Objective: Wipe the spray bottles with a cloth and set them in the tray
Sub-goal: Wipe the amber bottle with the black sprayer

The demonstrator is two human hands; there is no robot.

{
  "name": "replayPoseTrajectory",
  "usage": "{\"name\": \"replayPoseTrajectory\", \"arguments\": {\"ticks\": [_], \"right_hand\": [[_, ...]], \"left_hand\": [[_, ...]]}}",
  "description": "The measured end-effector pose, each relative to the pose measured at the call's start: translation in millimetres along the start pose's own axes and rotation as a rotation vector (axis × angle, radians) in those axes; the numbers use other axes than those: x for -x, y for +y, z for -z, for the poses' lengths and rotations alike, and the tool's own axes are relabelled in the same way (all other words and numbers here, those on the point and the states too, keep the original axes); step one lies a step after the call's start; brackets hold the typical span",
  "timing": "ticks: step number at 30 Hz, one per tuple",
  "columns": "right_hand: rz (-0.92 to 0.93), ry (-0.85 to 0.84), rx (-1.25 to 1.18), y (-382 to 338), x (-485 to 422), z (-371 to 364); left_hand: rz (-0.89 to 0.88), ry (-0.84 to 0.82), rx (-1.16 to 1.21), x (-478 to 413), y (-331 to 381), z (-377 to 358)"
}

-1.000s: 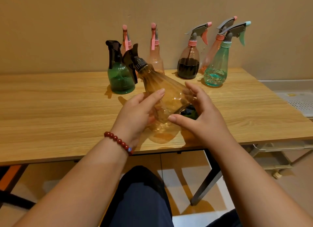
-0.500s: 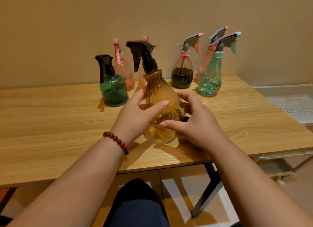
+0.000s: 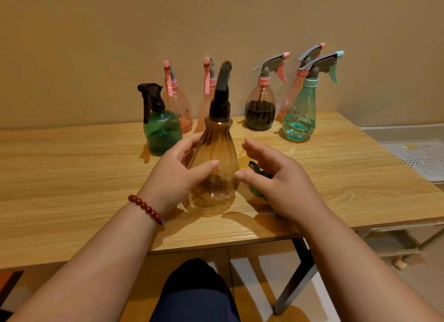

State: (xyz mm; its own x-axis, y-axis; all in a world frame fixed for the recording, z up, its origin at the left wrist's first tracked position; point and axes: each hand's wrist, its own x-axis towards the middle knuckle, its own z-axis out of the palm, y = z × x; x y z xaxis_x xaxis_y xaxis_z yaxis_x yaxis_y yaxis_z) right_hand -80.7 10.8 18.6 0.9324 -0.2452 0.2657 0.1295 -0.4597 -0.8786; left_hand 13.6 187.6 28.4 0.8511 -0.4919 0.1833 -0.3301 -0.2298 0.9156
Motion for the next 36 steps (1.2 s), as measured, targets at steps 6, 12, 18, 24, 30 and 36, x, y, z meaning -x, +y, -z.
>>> {"name": "replayPoseTrajectory", "arguments": {"ticks": [6,12,18,24,30,36], "right_hand": [[0.039,0.062,0.074,-2,2,0],[0.175,0.165,0.053,-40,-24,0],[0.020,-0.024,-0.090,-58,-73,-11],[0.037,0.128,-0.270,-48,-76,-20],[0.093,0.262,-0.332,-41,-65,-21],[0.072,0.279,-0.285,-38,-62,-21]], "left_hand": [[0.056,-0.079,-0.058,5,-12,13],[0.084,-0.074,-0.027,6,-19,16],[0.093,-0.020,-0.003,8,-30,10],[0.089,-0.004,0.026,5,-32,11],[0.088,0.027,0.036,6,-31,8],[0.055,0.040,-0.033,6,-33,5]]}}
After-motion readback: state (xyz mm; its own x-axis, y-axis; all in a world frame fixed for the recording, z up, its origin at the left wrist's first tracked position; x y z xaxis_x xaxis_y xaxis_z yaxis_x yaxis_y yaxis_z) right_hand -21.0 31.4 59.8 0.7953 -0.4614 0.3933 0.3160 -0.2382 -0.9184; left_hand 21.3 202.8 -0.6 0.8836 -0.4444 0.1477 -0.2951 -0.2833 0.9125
